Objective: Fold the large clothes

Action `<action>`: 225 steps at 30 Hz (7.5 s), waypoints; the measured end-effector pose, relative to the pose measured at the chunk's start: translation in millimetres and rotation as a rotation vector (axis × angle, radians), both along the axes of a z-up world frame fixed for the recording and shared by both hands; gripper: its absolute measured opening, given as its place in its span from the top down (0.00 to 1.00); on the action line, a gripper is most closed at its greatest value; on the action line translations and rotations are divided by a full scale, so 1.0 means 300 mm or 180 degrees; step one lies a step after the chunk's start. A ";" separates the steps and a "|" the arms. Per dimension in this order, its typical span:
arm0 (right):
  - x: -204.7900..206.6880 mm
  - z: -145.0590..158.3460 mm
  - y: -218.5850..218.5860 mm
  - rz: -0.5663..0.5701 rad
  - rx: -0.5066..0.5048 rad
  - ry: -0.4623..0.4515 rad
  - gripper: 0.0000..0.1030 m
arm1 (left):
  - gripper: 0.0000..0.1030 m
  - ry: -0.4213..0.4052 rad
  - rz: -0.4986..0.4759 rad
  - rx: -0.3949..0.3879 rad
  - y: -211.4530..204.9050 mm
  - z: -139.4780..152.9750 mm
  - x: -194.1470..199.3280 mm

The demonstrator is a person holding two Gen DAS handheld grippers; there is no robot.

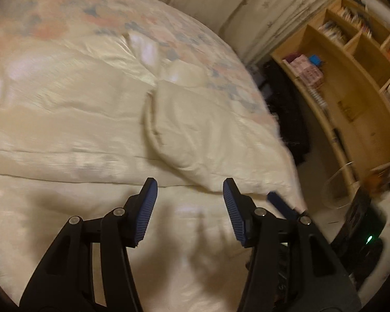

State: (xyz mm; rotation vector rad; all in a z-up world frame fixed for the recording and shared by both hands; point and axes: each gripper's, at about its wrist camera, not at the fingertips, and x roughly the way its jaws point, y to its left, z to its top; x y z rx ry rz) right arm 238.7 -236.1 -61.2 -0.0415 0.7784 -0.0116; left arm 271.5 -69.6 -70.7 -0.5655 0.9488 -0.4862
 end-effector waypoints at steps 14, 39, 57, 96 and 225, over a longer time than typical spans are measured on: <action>-0.133 0.005 -0.199 -0.0232 0.0309 0.0203 0.27 | 0.74 0.0428 0.0109 -0.0234 -0.131 -0.138 0.237; -0.180 0.050 -0.218 -0.0329 0.0362 0.0397 0.31 | 0.96 -0.1369 0.0060 0.1393 -0.127 0.417 -0.054; -0.126 0.179 -0.334 -0.0289 0.0661 0.0669 0.14 | 0.59 -0.0136 -0.0032 0.0723 0.216 0.057 -0.004; 0.331 0.159 -0.614 -0.1269 -0.0146 0.0353 0.29 | 0.76 -0.0399 0.0232 0.1876 0.128 0.085 0.289; -1.238 0.176 -0.646 -0.0977 0.0650 0.0636 0.13 | 0.21 0.0478 0.0380 0.0703 0.814 -0.026 -0.944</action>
